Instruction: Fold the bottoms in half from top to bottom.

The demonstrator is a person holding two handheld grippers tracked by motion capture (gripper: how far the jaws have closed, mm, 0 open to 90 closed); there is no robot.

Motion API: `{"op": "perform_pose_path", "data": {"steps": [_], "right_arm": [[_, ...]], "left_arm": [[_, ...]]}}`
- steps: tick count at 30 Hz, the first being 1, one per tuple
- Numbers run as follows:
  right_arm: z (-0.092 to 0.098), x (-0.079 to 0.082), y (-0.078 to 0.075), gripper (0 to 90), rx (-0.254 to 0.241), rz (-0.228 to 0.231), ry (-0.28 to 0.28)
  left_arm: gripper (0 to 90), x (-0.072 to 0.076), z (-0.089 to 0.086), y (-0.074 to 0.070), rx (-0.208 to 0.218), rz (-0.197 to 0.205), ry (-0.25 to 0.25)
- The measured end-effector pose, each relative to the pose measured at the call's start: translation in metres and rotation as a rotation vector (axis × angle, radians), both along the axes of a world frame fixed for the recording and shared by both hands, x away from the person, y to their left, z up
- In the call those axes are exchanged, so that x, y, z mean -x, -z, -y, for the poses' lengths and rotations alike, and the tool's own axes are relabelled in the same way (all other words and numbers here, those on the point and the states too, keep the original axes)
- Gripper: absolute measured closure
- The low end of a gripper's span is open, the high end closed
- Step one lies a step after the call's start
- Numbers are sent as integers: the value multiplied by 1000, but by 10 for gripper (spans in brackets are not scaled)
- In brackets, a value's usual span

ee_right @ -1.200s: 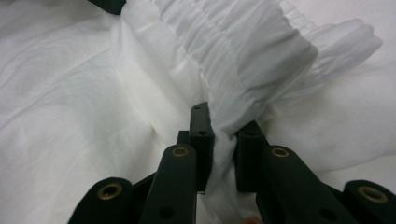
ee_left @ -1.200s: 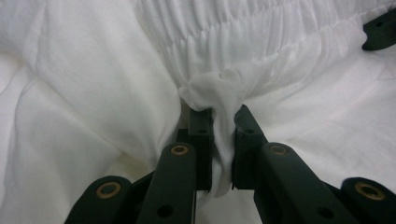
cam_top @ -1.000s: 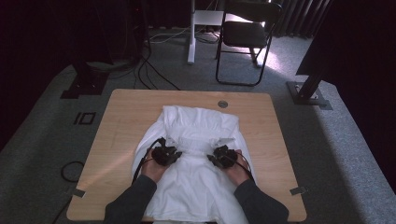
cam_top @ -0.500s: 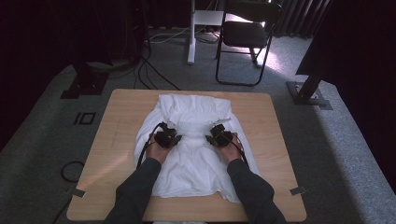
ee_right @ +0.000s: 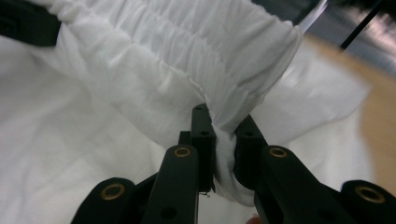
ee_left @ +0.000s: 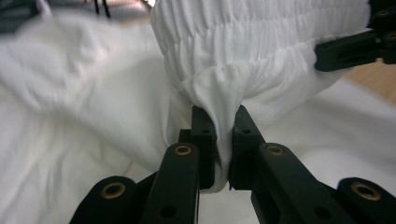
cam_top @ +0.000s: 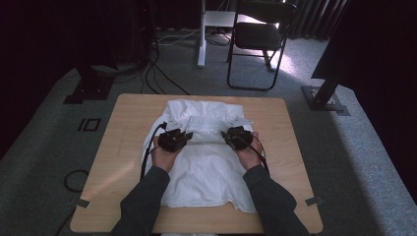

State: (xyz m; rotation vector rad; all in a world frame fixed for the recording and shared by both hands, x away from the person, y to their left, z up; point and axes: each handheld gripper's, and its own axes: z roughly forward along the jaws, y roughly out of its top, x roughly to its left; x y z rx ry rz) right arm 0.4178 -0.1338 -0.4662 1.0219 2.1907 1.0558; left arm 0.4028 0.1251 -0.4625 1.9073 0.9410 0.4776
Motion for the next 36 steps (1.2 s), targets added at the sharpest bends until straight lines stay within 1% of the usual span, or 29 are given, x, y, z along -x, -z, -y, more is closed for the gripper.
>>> {"op": "perform_pose_path", "data": {"steps": [3,4,5,6,7,8,9,10,11,13,16,17,18,19,20,21,22,23,24,26,28,30,31,32,33,34,35,36], "right_arm": [[8,14,-23,819,-49,67,-9],[11,19,-29,819,-66,81,-17],[13,25,-35,819,-80,91,-29],[15,31,-39,819,-91,96,-42],[17,37,-41,819,-104,96,-58],[19,43,-40,819,-114,90,-71],[19,49,-38,818,-116,76,-81],[20,54,-34,818,-118,62,-90],[20,58,-27,818,-116,44,-100],[20,66,-10,816,-117,-13,-117],[17,74,19,814,-85,-85,-138],[16,75,28,814,-68,-108,-139],[14,75,37,814,-54,-127,-140],[13,75,44,812,-45,-144,-142],[12,75,54,808,-32,-175,-140],[12,74,61,793,-26,-195,-136],[13,74,66,747,-23,-214,-135],[14,73,68,681,-23,-231,-128],[16,73,68,609,-28,-241,-125],[22,74,63,492,-54,-243,-140],[30,77,51,443,-86,-212,-158],[40,80,37,431,-124,-173,-160],[45,80,30,433,-152,-154,-157],[49,78,24,522,-177,-136,-143],[53,76,20,674,-188,-106,-109],[55,71,17,752,-187,-96,-82],[56,63,16,821,-187,-109,-57],[55,54,17,850,-184,-122,-34]], "left_arm": [[841,15,-1,-22,26,59,32],[841,21,-1,-30,33,80,41],[841,27,-2,-36,30,100,53],[840,33,-3,-39,30,109,59],[839,38,-4,-41,27,110,68],[839,42,-5,-40,25,107,77],[838,42,-5,-40,25,107,77],[837,50,-6,-30,0,85,91],[835,53,-7,-23,-11,67,96],[830,57,-11,-4,-22,20,104],[826,60,-15,29,-27,-80,112],[824,60,-15,40,-39,-111,113],[820,61,-14,47,-51,-132,117],[812,61,-15,58,-58,-161,117],[785,60,-15,66,-64,-188,118],[749,59,-16,71,-60,-215,115],[705,59,-17,73,-45,-230,110],[661,59,-19,73,-30,-233,109],[617,60,-21,70,-24,-221,102],[576,62,-26,58,-2,-188,91],[570,62,-33,45,22,-152,76],[584,57,-39,34,30,-123,56],[596,54,-40,29,31,-116,45],[626,50,-41,26,30,-109,38],[666,45,-40,23,17,-104,35],[733,40,-38,22,-4,-99,22],[792,34,-35,21,-30,-100,9],[837,28,-31,22,-53,-108,0]]}}
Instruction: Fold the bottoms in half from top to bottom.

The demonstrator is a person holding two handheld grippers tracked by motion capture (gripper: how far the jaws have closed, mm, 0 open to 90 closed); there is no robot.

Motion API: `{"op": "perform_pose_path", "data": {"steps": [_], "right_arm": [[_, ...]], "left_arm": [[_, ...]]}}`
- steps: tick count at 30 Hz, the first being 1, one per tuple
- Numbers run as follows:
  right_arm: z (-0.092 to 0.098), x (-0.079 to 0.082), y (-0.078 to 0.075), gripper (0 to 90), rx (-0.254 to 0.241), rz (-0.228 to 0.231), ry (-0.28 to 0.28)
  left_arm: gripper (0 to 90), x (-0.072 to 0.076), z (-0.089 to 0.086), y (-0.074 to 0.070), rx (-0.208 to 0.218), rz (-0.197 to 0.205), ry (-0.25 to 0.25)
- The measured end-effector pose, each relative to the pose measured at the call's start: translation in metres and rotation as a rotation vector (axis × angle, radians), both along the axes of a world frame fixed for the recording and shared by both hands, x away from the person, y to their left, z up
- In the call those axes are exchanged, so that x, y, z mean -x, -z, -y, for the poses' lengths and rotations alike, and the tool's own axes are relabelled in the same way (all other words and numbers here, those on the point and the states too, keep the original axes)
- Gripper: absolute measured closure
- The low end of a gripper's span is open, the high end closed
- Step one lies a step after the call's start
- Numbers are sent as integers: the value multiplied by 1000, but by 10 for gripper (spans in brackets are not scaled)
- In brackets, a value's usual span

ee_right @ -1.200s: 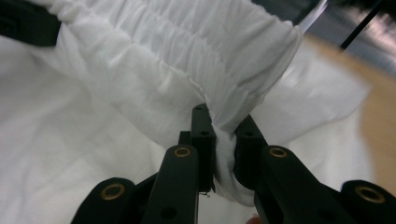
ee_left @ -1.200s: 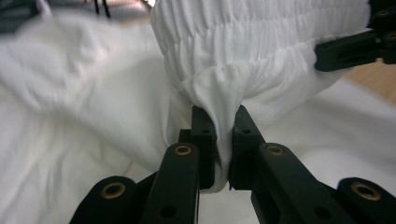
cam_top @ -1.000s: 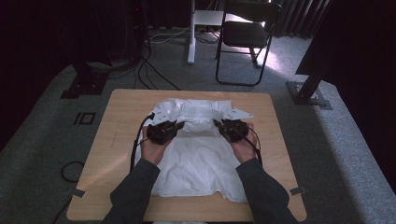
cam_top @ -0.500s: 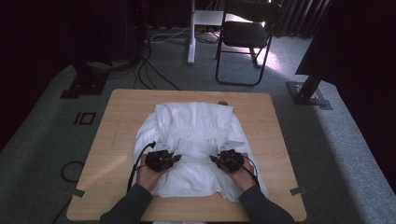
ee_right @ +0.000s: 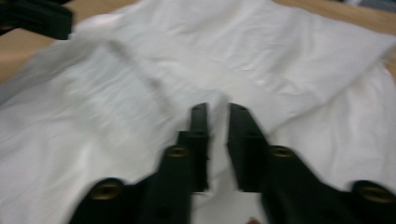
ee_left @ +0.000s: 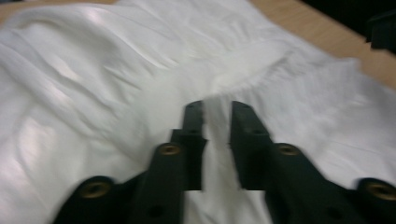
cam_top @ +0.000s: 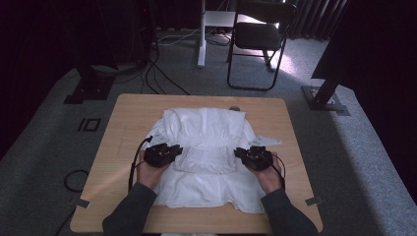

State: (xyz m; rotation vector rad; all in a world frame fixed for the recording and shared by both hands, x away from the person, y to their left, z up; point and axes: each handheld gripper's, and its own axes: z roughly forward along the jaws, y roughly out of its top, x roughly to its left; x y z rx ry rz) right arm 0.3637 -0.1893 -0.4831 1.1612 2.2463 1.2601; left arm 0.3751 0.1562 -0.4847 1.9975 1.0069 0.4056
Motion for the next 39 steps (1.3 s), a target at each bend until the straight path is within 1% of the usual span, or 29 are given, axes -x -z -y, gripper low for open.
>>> {"op": "perform_pose_path", "data": {"steps": [2,4,5,7,8,9,10,12,13,14,15,17,18,20,22,24,26,28,29,31,33,35,37,38,39], "right_arm": [[-4,-19,6,859,15,-32,28],[-12,-37,15,848,31,-67,39],[-15,-45,21,843,41,-91,41],[-22,-57,33,827,28,-149,30],[-24,-61,38,822,23,-169,15],[-27,-63,42,814,19,-177,-2],[-28,-62,45,811,13,-181,-14],[-29,-56,45,800,-8,-179,-35],[-28,-53,44,794,-18,-177,-44],[-26,-47,42,788,-29,-167,-60],[-25,-42,40,779,-36,-159,-72],[-22,-33,36,757,-38,-147,-96],[-20,-28,34,746,-34,-133,-113],[-18,-22,30,722,-20,-122,-125],[-16,-21,26,692,-15,-99,-117],[-15,-22,22,673,-25,-98,-99],[-17,-24,18,659,-33,-91,-98],[-22,-23,16,650,-35,-86,-105],[-24,-22,14,649,-34,-84,-111],[-30,-19,13,649,-35,-81,-131],[-36,-13,14,651,-32,-84,-146],[-43,-3,20,654,-39,-107,-167],[-50,8,29,664,-14,-108,-184],[-55,16,36,672,16,-106,-196],[-57,20,41,682,36,-106,-198]], "left_arm": [[854,-14,8,6,-49,-18,-5],[859,-26,17,16,-74,-59,23],[859,-30,21,22,-89,-69,43],[858,-33,30,32,-116,-86,74],[858,-33,30,32,-116,-86,74],[858,-32,33,38,-116,-96,83],[858,-30,33,39,-110,-94,86],[844,-24,31,38,-96,-79,96],[833,-20,28,37,-86,-68,109],[820,-20,28,37,-86,-68,109],[816,-12,23,37,-55,-55,122],[814,-3,21,39,-34,-52,146],[811,1,20,40,-36,-52,158],[810,8,20,44,-19,-65,181],[805,15,23,46,-35,-74,204],[802,22,25,48,-41,-85,240],[793,29,28,48,-50,-80,279],[787,35,28,49,-45,-90,309],[783,38,28,49,-47,-88,321],[780,42,28,51,-66,-95,330],[780,44,27,55,-70,-102,329],[779,44,24,57,-63,-111,325],[770,45,23,57,-53,-112,317],[766,45,23,56,-53,-111,315],[759,45,23,55,-51,-104,312]]}}
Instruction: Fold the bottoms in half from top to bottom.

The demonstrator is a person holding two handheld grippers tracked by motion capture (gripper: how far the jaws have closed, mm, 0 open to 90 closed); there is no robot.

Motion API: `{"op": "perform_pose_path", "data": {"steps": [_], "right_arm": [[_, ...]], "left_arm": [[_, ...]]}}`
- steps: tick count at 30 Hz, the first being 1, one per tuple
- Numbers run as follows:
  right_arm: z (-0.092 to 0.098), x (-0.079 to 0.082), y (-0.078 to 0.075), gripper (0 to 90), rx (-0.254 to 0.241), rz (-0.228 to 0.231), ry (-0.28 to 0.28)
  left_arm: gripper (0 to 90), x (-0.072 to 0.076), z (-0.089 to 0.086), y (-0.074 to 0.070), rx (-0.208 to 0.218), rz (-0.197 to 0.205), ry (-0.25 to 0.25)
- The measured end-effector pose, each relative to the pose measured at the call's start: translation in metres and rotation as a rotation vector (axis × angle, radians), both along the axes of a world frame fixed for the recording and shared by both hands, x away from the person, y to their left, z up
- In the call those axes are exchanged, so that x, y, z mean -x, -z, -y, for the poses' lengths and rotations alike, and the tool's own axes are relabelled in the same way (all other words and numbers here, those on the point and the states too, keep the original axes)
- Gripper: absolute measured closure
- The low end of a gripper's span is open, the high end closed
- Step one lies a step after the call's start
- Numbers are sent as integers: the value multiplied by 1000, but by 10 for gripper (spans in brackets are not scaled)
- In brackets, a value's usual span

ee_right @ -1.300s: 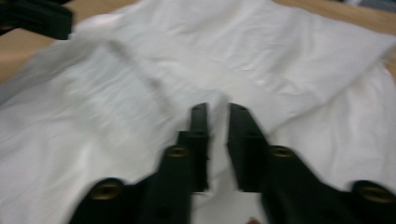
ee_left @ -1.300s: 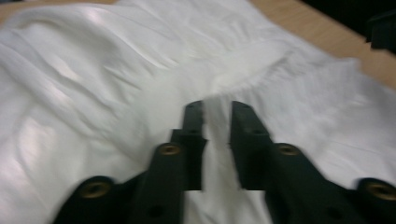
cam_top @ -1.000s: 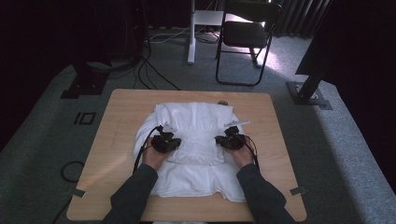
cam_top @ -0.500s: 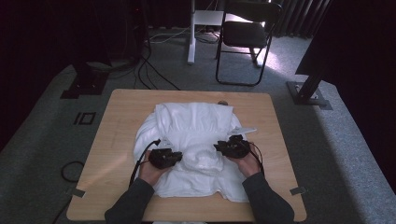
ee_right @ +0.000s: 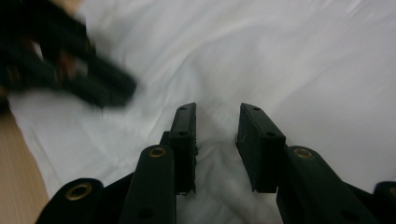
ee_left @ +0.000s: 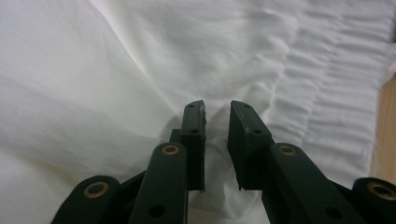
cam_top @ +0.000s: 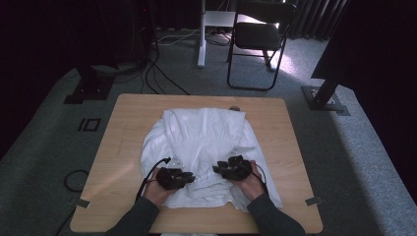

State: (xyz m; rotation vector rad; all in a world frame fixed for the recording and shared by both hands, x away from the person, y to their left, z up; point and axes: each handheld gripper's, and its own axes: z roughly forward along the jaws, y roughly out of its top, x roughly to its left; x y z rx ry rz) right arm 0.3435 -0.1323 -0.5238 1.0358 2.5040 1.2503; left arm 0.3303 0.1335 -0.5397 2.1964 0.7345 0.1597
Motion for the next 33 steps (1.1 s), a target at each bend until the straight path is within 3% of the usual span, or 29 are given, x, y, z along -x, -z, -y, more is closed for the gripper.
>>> {"op": "perform_pose_path", "data": {"steps": [3,5,10,12,15,20,25,29,33], "right_arm": [[-6,12,21,699,85,-13,-10],[-6,15,27,701,78,-18,-9],[-8,14,25,702,98,-45,-30],[-8,14,23,697,120,-41,-56],[-5,11,15,593,105,-6,-54],[15,-19,-5,507,48,68,94],[30,-72,-17,497,47,104,245],[30,-108,-8,505,68,95,311],[26,-127,15,507,104,25,338]], "left_arm": [[719,-3,-2,-6,0,26,-24],[696,-8,-3,-11,-5,53,-59],[658,-36,-8,-27,8,118,-162],[635,-48,-9,-32,-7,148,-198],[585,-66,-13,-40,-36,184,-256],[559,-90,-21,-42,-58,195,-343],[553,-114,-27,-23,-88,159,-403],[554,-124,-28,-5,-100,115,-418],[555,-126,-29,3,-89,100,-419]]}}
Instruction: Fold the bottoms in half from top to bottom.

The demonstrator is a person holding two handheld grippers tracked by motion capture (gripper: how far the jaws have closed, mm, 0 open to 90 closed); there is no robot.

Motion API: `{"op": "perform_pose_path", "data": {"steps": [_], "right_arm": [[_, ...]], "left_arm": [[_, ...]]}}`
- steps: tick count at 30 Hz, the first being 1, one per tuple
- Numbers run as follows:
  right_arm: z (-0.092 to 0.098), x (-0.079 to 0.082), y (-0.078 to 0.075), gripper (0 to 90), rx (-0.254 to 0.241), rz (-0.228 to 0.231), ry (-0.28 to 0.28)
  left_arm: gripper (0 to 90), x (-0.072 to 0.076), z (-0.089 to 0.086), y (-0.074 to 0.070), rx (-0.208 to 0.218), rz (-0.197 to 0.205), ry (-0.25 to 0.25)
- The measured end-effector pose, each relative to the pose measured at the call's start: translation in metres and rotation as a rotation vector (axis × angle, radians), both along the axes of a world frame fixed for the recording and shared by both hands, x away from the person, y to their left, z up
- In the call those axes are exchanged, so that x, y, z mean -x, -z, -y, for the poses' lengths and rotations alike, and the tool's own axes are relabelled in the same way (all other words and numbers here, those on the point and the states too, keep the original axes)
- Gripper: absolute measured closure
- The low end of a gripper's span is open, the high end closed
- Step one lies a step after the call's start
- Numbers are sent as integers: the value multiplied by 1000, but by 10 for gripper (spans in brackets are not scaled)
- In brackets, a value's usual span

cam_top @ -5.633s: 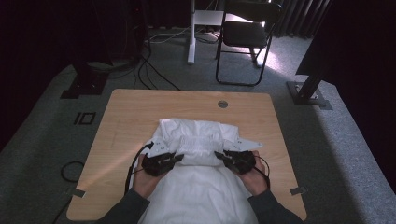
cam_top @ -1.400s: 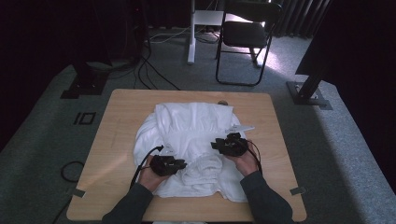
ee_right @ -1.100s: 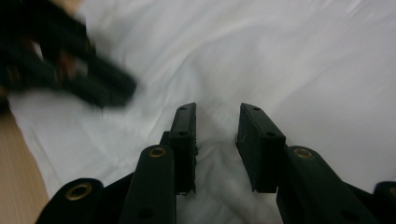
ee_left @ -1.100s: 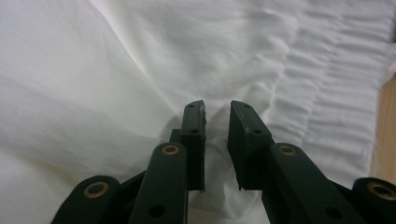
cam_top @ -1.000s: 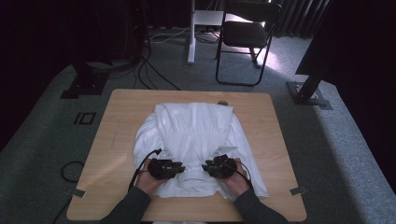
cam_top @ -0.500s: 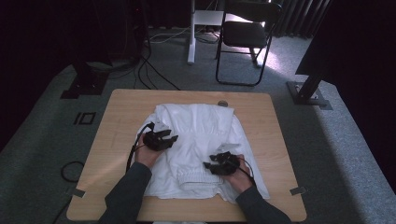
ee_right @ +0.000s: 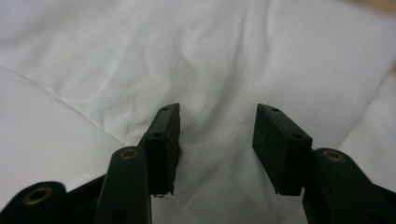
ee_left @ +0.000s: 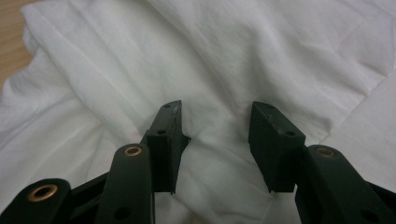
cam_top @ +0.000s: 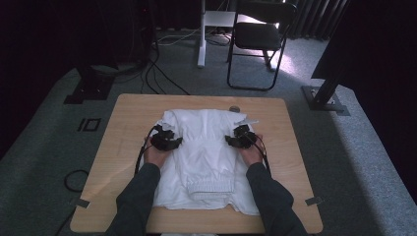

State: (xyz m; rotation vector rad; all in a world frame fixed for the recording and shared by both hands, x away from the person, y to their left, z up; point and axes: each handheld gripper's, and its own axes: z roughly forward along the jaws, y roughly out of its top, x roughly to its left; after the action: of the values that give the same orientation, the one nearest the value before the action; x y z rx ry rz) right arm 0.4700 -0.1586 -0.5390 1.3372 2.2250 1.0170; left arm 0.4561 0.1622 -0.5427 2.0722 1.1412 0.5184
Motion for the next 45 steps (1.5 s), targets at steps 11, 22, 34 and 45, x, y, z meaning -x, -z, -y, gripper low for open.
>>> {"op": "perform_pose_path", "data": {"steps": [11,22,34,45], "right_arm": [[0,17,15,506,20,32,-4],[14,57,18,509,5,52,-51],[21,99,19,511,26,52,-98],[22,102,19,513,23,51,-100]], "left_arm": [[556,17,-4,9,58,-14,1],[554,59,-6,11,112,-40,42],[556,105,0,10,70,-30,76],[740,53,-31,-49,36,109,-104]]}}
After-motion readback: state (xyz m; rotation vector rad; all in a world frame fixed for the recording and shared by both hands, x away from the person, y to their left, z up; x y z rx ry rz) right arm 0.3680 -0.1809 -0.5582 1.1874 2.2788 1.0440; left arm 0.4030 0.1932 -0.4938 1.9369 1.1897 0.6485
